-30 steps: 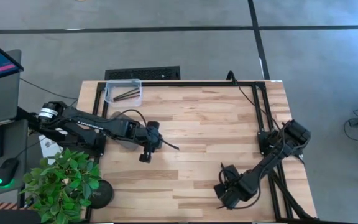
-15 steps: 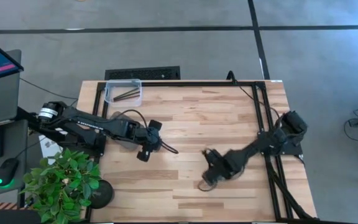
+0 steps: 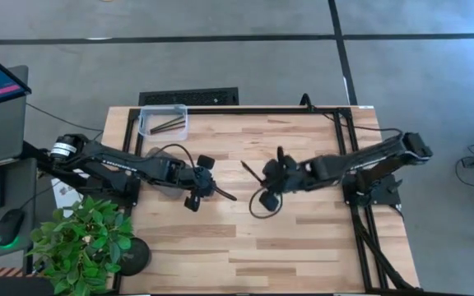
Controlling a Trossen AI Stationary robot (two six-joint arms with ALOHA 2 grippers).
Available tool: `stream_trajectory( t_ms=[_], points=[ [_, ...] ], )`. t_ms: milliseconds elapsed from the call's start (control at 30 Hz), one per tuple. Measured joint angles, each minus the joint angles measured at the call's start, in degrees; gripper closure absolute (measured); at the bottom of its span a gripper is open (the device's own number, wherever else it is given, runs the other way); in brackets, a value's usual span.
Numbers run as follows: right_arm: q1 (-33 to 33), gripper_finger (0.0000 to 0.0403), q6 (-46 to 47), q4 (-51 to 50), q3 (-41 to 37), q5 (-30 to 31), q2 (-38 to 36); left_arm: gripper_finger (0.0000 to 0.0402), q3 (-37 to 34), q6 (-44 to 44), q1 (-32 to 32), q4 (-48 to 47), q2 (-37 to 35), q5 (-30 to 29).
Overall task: Sort pens & pencils
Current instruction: Put the black pen into the black bin
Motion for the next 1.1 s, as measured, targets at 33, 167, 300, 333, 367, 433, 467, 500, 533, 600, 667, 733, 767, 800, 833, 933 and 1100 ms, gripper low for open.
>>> stream_trajectory(
  t_ms=[33, 167, 300, 333, 367, 433, 467, 500, 533, 600, 667, 733, 767, 800, 833, 933, 1100],
  points=[
    [-0.7, 0.0346, -1.3, 0.8, 0.0, 0.0, -1.0, 0.0319, 0.0, 0.7, 0.0, 0.1, 0.0, -0.7],
    [-2.8, 0.0346, -2.8, 1.3, 0.0, -0.1, -4.2, 0.0318, 0.0, 2.9, 0.0, 1.1, 0.0, -9.2],
    [-4.0, 0.0346, -2.9, 1.4, 0.0, -2.1, -5.3, 0.0303, 0.0, 9.2, 0.0, 3.6, 0.0, -21.9],
    [-4.1, 0.0346, -2.9, 1.9, 0.0, -3.0, -5.3, 0.0296, 0.0, 10.7, -0.1, 5.1, 0.0, -25.3],
    [-4.2, 0.0346, -3.0, 2.0, 0.0, -3.9, -5.3, 0.0288, 0.0, 12.3, -0.3, 7.1, 0.0, -28.6],
    [-4.4, 0.0346, -3.5, 2.0, 0.0, -4.8, -5.2, 0.0271, 0.0, 17.6, -0.5, 11.5, 0.0, -33.7],
    [-4.5, 0.0346, -3.8, 2.5, 0.0, -4.9, -5.0, 0.0262, 0.0, 20.8, -0.6, 13.7, 0.0, -34.7],
    [-4.6, 0.0346, -4.2, 2.3, 0.0, -5.2, -5.0, 0.0254, 0.0, 23.6, -0.6, 15.5, 0.0, -34.9],
    [-4.7, 0.0346, -4.6, 2.1, 0.0, -5.3, -5.0, 0.0247, 0.0, 26.2, -0.7, 17.1, 0.0, -34.8],
    [-4.7, 0.0346, -4.9, 2.5, 0.0, -5.3, -4.7, 0.0236, 0.0, 29.0, -0.7, 19.5, 0.0, -33.4],
    [-5.0, 0.0346, -4.9, 2.1, 0.0, -5.3, -4.4, 0.0229, 0.0, 28.9, -0.5, 19.9, 0.0, -30.4],
    [-5.1, 0.0346, -4.9, 2.2, 0.0, -5.3, -4.5, 0.0227, 0.0, 27.5, -0.4, 19.5, 0.0, -27.3],
    [-5.1, 0.0346, -4.9, 2.2, 0.0, -5.3, -4.5, 0.0227, 0.0, 27.4, -0.4, 19.4, 0.0, -25.7],
    [-5.3, 0.0346, -4.9, 2.1, 0.0, -5.4, -4.5, 0.0227, 0.0, 27.7, -0.4, 19.4, 0.0, -24.4],
    [-5.4, 0.0346, -4.9, 2.1, 0.0, -5.5, -4.5, 0.0227, 0.0, 28.4, -0.4, 19.4, 0.0, -23.5],
    [-5.9, 0.0346, -4.9, 2.1, 0.0, -6.3, -4.5, 0.0226, 0.0, 32.0, -0.5, 19.4, 0.0, -22.8],
    [-6.7, 0.0346, -4.9, 2.1, 0.0, -6.6, -4.5, 0.0226, 0.0, 45.5, -0.5, 21.6, 0.0, -23.8]
  ],
)
